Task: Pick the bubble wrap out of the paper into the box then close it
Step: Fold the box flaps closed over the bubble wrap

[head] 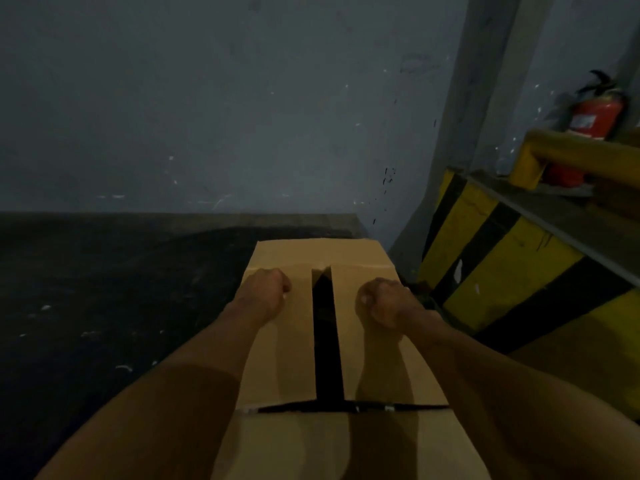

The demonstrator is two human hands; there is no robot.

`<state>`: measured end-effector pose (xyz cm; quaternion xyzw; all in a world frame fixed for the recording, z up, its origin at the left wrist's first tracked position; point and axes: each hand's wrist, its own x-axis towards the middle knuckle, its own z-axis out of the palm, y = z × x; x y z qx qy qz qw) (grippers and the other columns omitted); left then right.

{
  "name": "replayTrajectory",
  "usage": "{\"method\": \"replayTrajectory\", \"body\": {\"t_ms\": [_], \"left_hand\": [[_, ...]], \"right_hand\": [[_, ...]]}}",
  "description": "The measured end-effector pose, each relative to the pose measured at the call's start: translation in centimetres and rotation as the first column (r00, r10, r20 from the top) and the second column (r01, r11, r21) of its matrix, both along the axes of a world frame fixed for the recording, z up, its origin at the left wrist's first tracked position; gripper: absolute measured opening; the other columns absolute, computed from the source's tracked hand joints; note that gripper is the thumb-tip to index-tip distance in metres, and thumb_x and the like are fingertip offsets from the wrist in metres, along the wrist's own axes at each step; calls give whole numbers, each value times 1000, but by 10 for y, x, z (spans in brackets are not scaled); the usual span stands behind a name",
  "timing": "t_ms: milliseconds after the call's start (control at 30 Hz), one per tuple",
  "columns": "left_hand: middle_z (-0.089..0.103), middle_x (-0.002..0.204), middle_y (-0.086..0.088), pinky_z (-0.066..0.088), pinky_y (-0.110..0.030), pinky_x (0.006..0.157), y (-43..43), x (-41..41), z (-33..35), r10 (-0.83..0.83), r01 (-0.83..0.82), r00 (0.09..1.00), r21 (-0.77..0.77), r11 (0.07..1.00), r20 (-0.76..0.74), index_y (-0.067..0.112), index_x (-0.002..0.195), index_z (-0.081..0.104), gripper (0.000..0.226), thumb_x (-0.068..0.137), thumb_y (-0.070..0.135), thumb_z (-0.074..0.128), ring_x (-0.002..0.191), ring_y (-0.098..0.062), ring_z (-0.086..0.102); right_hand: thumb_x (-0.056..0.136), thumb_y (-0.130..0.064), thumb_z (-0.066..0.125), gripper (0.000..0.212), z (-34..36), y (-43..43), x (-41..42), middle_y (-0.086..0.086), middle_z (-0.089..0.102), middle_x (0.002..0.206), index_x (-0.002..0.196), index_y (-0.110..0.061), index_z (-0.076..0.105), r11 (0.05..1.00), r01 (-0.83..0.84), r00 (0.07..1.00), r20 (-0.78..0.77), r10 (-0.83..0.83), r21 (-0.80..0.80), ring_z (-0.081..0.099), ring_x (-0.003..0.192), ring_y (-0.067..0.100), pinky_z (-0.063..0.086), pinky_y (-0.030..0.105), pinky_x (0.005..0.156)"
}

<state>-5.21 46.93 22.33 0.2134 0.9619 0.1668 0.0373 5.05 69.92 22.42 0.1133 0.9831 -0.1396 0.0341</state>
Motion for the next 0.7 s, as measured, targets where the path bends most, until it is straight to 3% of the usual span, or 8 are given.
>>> {"method": "replayTrajectory", "body": {"t_ms": [167,233,367,433,500,600,700], "left_hand": [[61,125,-6,47,-39,99,9,-50,7,71,-71,997,-11,997,36,23,117,64,31,87,15,66,112,-23,57],[54,132,-11,44,-42,103,13,-65,9,103,-101,994,-51,994,44,20,126,58,49,80,19,75,120,-27,52],[8,156,-21,25,-58,112,23,-79,13,285,-250,950,-233,940,131,17,150,13,109,69,32,84,142,-43,11],[10,156,-22,24,-56,110,29,-86,16,398,-329,899,-320,888,181,10,151,-2,124,66,38,85,142,-44,10],[15,155,-22,23,-51,112,35,-91,17,434,-339,876,-373,864,211,1,148,-10,131,67,39,84,141,-43,16],[8,156,-26,26,-47,111,36,-100,10,463,-379,853,-323,867,242,-6,145,-16,138,64,36,87,141,-41,18],[22,150,-20,34,-44,106,25,-101,0,487,-461,836,-158,873,253,-1,148,11,125,57,32,91,137,-37,28]], "right_hand": [[99,-32,48,37,8,25,-44,16,38,138,131,-14,48,995,95,995,22,-96,44,34,130,43,28,58,109],[94,-32,57,54,8,32,-60,17,29,147,141,-17,35,977,212,976,59,-211,-7,28,136,43,25,58,111],[74,-30,81,115,-1,44,-89,17,21,155,152,-13,-1,933,325,938,174,-298,-152,24,140,42,29,56,111],[67,-24,87,128,-1,48,-96,18,21,155,151,-7,-7,898,388,917,185,-353,-209,26,139,41,33,52,110],[65,-17,89,130,-1,49,-99,19,15,156,150,-4,-9,853,451,891,183,-415,-262,22,141,41,32,51,111],[66,-16,88,135,-4,47,-98,13,2,160,149,-7,-18,796,525,851,153,-503,-301,10,144,40,24,50,114],[65,-18,89,111,-8,42,-93,12,23,150,145,-6,14,783,536,835,62,-547,-314,26,137,37,30,47,111]]}}
